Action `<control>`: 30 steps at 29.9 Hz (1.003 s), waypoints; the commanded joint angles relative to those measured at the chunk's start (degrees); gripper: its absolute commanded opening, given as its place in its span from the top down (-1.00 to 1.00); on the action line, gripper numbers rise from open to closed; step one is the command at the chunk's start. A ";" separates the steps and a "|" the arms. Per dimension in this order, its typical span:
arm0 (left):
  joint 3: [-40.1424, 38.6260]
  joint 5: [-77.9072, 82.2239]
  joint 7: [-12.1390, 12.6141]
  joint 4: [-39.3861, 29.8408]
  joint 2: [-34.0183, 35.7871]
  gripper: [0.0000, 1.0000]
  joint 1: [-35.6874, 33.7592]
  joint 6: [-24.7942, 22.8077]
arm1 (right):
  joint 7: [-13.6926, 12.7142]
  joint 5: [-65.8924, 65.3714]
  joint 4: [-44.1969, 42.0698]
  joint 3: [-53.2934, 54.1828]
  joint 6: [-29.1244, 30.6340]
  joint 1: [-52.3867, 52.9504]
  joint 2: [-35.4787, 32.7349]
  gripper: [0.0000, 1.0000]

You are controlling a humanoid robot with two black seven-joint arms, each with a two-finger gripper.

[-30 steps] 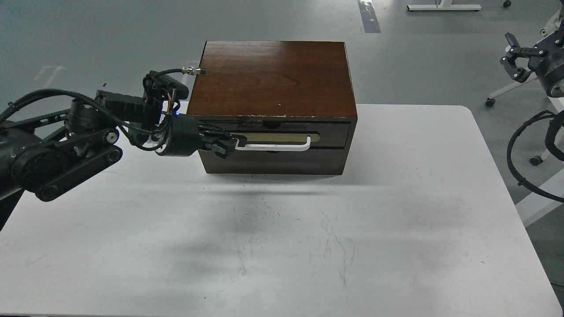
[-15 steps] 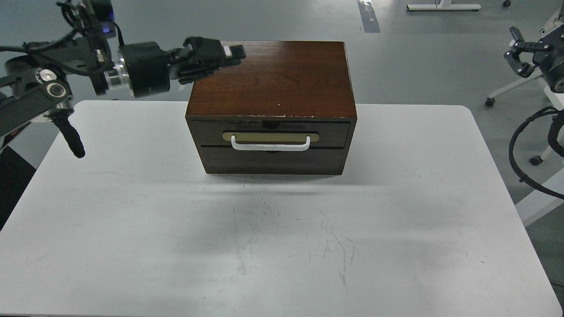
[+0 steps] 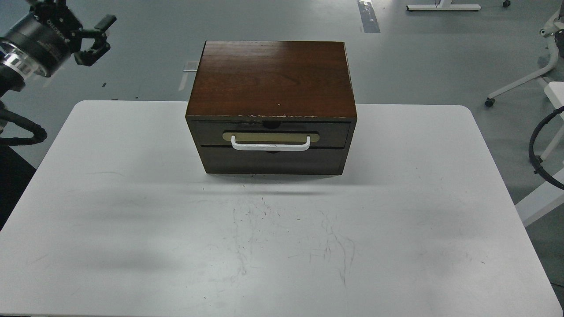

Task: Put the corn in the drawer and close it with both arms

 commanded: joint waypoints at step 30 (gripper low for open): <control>-8.42 -15.09 6.16 14.37 -15.88 -0.95 6.49 -0.03 | -20.89 15.45 -2.61 6.21 2.78 -4.81 16.26 -1.00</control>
